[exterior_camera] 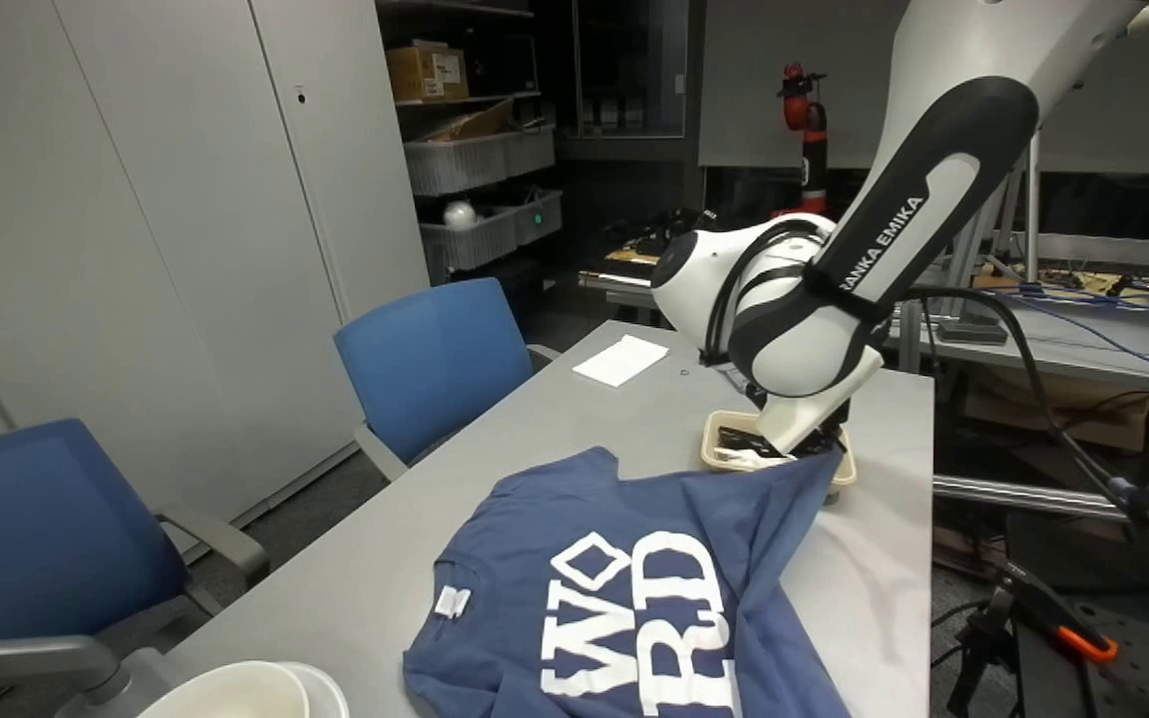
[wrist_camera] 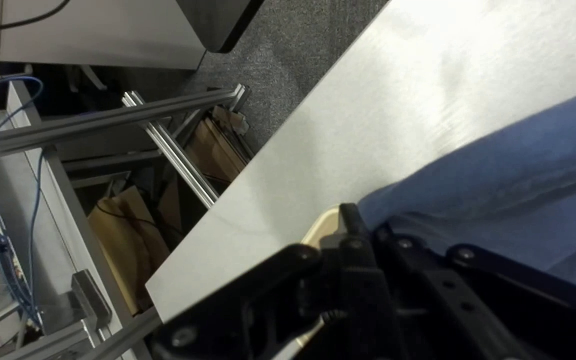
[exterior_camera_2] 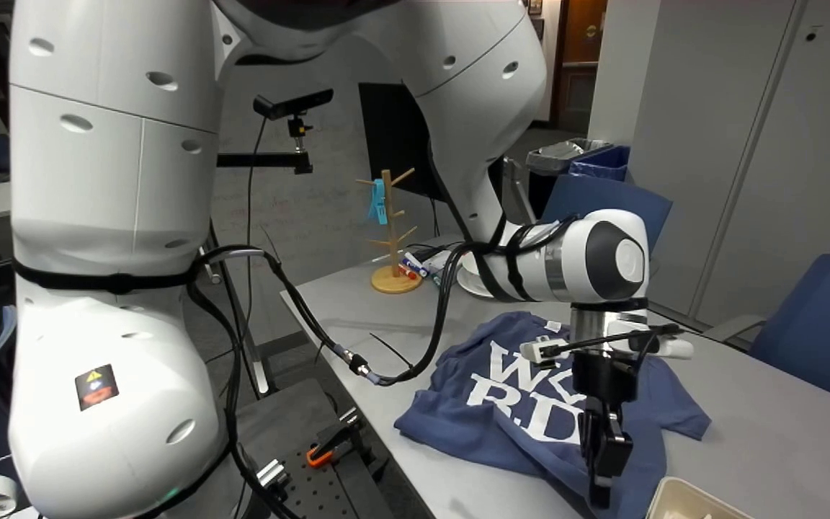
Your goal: Unfold the T-shirt on the table
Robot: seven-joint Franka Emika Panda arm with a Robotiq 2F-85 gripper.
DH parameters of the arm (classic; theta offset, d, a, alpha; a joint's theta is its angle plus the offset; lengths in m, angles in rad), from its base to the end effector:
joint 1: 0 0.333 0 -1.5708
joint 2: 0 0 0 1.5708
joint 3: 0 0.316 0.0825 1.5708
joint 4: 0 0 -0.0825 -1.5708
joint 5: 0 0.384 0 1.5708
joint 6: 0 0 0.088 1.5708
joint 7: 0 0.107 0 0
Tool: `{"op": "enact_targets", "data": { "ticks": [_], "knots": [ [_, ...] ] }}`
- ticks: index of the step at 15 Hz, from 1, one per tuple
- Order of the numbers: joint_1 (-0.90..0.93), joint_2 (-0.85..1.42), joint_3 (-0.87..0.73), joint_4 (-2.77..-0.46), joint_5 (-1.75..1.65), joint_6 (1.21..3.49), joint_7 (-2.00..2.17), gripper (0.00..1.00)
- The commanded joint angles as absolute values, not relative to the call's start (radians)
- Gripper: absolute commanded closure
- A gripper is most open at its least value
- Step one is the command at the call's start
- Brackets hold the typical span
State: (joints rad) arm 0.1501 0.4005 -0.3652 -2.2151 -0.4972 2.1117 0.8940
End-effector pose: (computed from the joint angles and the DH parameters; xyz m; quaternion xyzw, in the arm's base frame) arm 0.4805 -0.1357 0.1842 0.8752 -0.3433 -0.1441 0.3088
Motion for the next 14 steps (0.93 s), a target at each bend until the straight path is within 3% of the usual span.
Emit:
{"op": "enact_targets", "data": {
  "ticks": [1,3,4,6,14],
  "knots": [
    [0.125,0.360,-0.329,-2.230,-0.559,2.025,0.974,0.99],
    [0.122,0.359,-0.316,-2.224,-0.577,1.973,0.990,0.99],
    [0.116,0.357,-0.306,-2.222,-0.578,1.954,0.992,0.71],
    [0.107,0.353,-0.291,-2.223,-0.584,1.934,0.992,0.63],
    [0.088,0.350,-0.260,-2.221,-0.830,1.913,0.996,0.01]
  ]
}}
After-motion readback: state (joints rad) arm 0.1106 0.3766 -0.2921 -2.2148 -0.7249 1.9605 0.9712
